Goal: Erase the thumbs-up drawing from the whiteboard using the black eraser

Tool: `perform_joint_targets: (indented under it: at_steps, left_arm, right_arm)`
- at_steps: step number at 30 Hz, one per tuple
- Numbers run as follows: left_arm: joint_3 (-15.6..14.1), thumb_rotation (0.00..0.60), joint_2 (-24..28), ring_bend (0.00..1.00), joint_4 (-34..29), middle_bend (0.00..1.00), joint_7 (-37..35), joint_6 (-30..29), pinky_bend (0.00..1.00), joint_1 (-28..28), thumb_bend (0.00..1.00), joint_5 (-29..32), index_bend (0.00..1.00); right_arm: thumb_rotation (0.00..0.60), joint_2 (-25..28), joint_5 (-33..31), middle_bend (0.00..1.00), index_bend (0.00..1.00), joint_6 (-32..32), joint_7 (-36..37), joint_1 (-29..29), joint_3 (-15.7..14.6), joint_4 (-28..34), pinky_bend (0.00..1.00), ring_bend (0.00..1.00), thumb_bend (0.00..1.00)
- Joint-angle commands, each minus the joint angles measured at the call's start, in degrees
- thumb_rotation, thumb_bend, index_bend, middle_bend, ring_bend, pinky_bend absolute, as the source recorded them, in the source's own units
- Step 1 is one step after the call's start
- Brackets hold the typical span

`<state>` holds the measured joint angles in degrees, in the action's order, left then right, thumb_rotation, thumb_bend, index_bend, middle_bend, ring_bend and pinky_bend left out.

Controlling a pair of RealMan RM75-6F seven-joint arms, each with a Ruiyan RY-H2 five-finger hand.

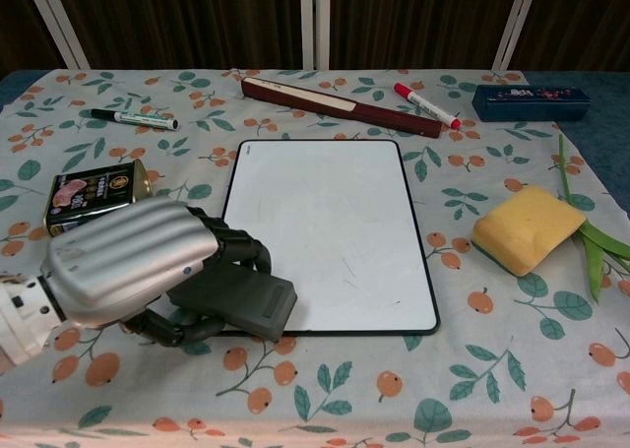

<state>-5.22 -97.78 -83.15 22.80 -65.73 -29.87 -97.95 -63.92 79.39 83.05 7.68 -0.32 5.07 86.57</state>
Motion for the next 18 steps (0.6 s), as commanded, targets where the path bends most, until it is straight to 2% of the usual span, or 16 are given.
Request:
perform_joint_targets:
  at_steps: [1,18]
  left_arm:
    - [0.7,0.6,-1.0,0.64,-0.8,0.76,0.6,0.1,0.73,-0.5,0.51,-0.4,0.83]
    - [4.5,0.6,-9.8,0.64,2.1,0.76,3.9,3.8,0.73,-2.9,0.51,2.6,0.83]
  right_arm:
    - [0.6,0.1,0.1,0.0,0.0,0.2,0.3,-0.1,0.0,-0.1,0.0,0.0,0.34]
    - [0.6,-0.2,0.0,0.0,0.0,0.2,3.1,-0.5,0.0,-2.4,0.0,0.0,0.34]
